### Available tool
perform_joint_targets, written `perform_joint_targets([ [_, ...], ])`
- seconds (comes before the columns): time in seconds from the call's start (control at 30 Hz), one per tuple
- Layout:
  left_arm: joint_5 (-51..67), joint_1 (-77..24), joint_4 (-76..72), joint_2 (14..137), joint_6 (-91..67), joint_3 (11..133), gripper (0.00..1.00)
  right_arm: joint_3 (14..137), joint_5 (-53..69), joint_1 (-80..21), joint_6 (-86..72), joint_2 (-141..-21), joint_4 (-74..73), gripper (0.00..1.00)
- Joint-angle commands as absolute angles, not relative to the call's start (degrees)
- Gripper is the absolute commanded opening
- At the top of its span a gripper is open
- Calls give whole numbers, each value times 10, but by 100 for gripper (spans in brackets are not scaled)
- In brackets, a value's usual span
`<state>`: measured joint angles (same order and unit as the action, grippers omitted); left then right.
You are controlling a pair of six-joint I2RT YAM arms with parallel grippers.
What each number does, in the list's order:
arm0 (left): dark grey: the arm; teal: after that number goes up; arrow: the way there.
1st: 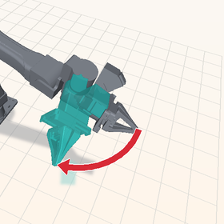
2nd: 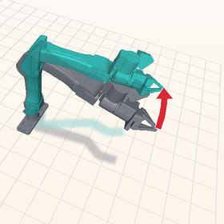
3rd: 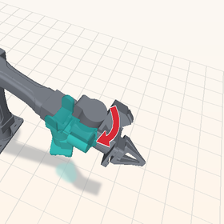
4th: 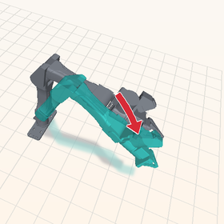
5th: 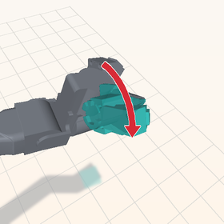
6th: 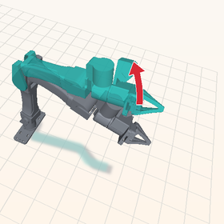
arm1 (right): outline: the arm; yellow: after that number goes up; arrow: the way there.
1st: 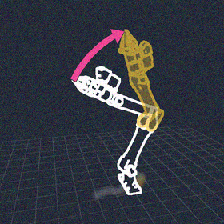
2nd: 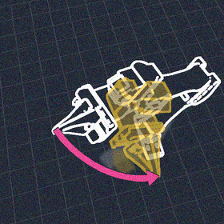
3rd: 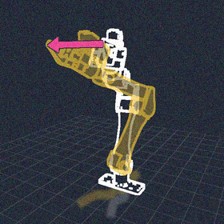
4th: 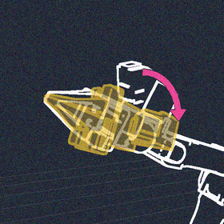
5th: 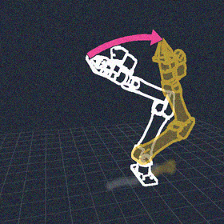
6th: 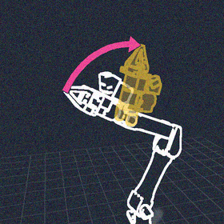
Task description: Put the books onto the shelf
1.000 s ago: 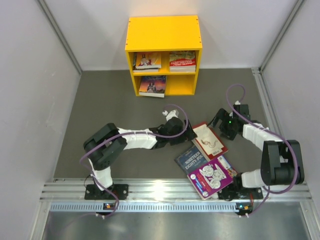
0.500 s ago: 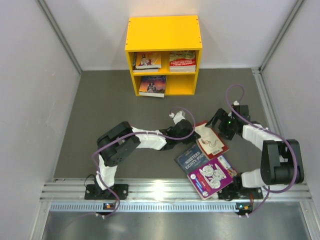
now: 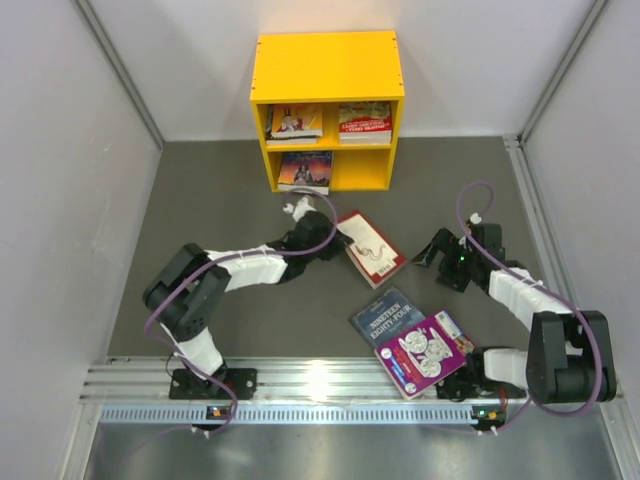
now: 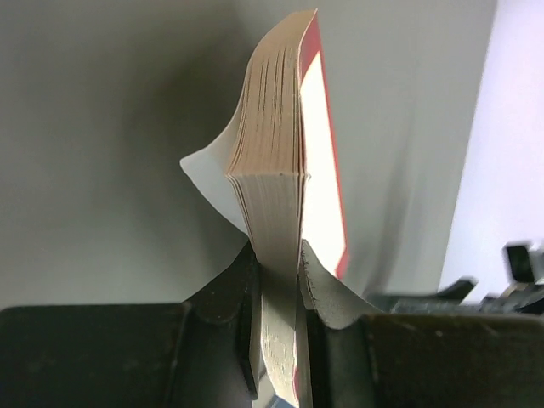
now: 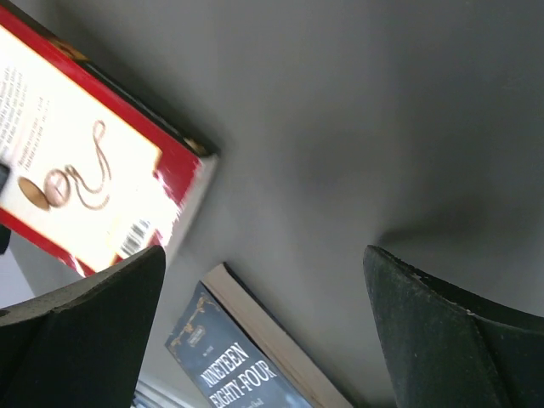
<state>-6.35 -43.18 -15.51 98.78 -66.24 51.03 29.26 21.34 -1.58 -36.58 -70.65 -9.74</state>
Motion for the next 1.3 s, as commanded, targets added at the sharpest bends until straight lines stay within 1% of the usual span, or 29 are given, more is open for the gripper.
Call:
perform_joint_targets([
  [0.0, -3, -404, -230, 939, -649, 503, 0, 289, 241, -20, -381, -691, -76, 100],
  [0.07, 49, -395, -269, 936, -658, 500, 0, 287, 247, -25, -392, -698, -60, 100],
  [0.2, 108, -394, -348, 955, -702, 487, 0, 280, 273, -49, -423, -716, -15, 100],
  [0.3, 136, -393, -428, 978, -750, 463, 0, 271, 293, -55, -448, -735, 32, 100],
  [0.43, 146, -393, -460, 1002, -775, 448, 0, 270, 298, -57, -462, -744, 61, 100],
  [0.47, 149, -393, -467, 1005, -779, 446, 0, 272, 298, -57, -463, -743, 63, 99],
  [0.57, 162, -393, -511, 1029, -795, 438, 0, 268, 308, -57, -470, -739, 87, 91],
  [0.6, 166, -392, -534, 1036, -799, 439, 0, 266, 320, -59, -476, -739, 97, 84],
  [0.63, 176, -393, -541, 1054, -807, 441, 0, 264, 327, -60, -480, -739, 109, 80],
  [0.67, 178, -392, -548, 1062, -811, 446, 0, 261, 332, -61, -483, -740, 123, 74],
  [0.7, 182, -393, -558, 1070, -816, 449, 0, 258, 341, -62, -490, -739, 131, 54],
  [0.77, 186, -393, -560, 1086, -817, 457, 0, 254, 345, -65, -494, -730, 141, 38],
  [0.8, 186, -393, -558, 1089, -810, 463, 0, 254, 345, -68, -496, -729, 141, 23],
  [0.87, 183, -392, -521, 1089, -793, 480, 0, 254, 349, -72, -494, -719, 138, 10],
  [0.9, 181, -392, -503, 1087, -769, 488, 0, 255, 350, -75, -492, -717, 134, 0],
  [1.07, 166, -380, -306, 1064, -673, 568, 0, 257, 340, -95, -497, -706, 141, 0],
  [1.1, 168, -375, -288, 1059, -648, 576, 16, 260, 334, -105, -508, -708, 147, 0],
  [1.13, 167, -371, -274, 1043, -637, 580, 25, 271, 330, -111, -513, -716, 161, 0],
  [1.17, 163, -362, -259, 1033, -627, 583, 32, 278, 324, -117, -518, -723, 166, 0],
  [1.2, 155, -358, -230, 1020, -603, 582, 47, 286, 314, -126, -524, -729, 173, 0],
  [1.27, 145, -345, -195, 981, -583, 575, 60, 318, 309, -130, -529, -759, 192, 0],
])
